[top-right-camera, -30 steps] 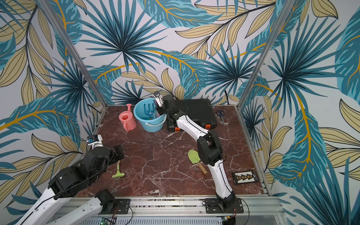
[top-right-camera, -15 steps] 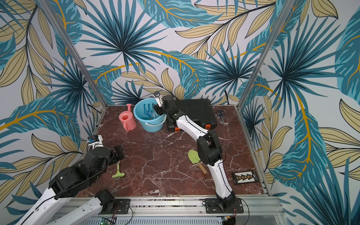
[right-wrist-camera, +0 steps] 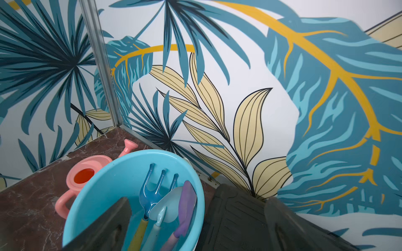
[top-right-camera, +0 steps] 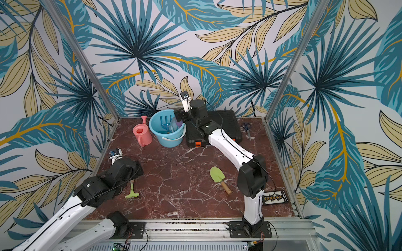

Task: Organize the gardening tools
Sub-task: Place the gardening tool in the container, then pick up the gardening tool from the center of the board.

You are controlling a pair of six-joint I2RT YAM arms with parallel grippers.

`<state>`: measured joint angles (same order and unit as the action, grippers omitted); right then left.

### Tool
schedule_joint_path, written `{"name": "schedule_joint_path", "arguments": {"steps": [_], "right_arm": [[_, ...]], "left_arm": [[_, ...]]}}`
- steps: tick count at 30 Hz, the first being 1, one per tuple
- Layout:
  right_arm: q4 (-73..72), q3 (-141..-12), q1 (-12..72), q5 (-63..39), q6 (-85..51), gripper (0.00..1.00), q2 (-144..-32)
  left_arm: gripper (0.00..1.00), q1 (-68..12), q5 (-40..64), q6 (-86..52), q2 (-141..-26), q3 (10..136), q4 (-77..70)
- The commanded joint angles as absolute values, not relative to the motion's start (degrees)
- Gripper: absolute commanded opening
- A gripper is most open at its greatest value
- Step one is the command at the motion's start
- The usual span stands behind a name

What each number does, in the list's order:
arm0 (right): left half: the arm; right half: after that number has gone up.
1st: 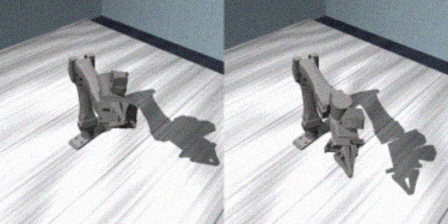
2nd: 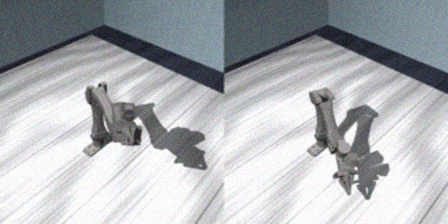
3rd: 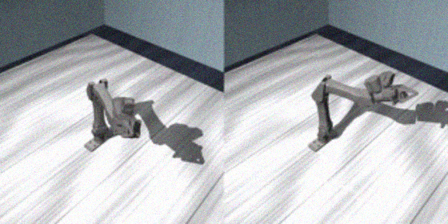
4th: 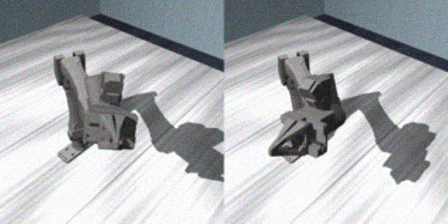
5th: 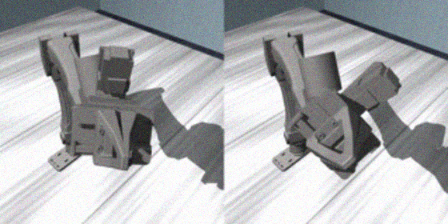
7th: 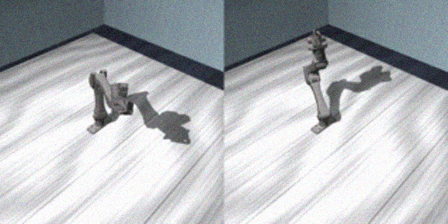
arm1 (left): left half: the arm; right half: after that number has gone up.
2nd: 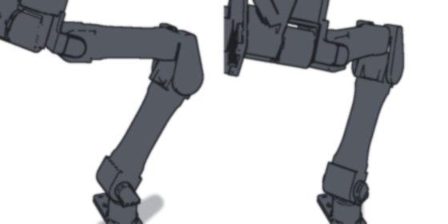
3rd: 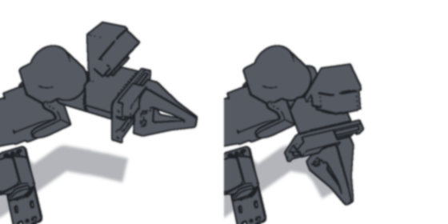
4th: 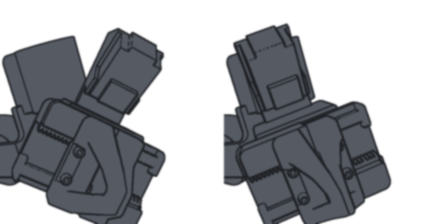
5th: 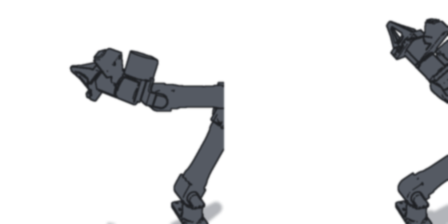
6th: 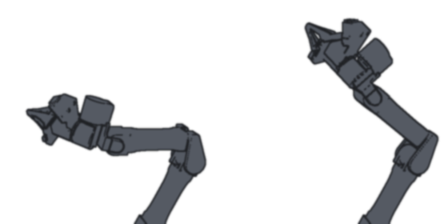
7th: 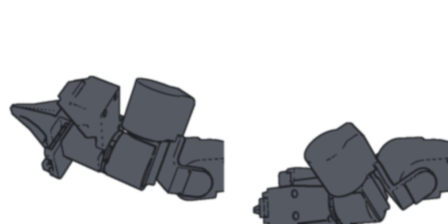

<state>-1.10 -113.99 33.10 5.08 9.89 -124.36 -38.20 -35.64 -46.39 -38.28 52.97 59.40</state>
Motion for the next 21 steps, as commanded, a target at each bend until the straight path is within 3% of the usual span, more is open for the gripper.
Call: {"name": "schedule_joint_path", "arguments": {"steps": [1, 21], "right_arm": [[-1.2, -111.3, 33.3, 6.8, 6.7, 0.97, -116.5], [-0.1, -70.3, 33.3, 16.6, -1.6, 0.99, -85.0]], "left_arm": [[1.0, -37.5, -38.0, -46.4, -40.8, 52.1, 58.0], [1.0, -8.4, -14.3, -45.6, -65.9, 39.9, 48.0]]}}
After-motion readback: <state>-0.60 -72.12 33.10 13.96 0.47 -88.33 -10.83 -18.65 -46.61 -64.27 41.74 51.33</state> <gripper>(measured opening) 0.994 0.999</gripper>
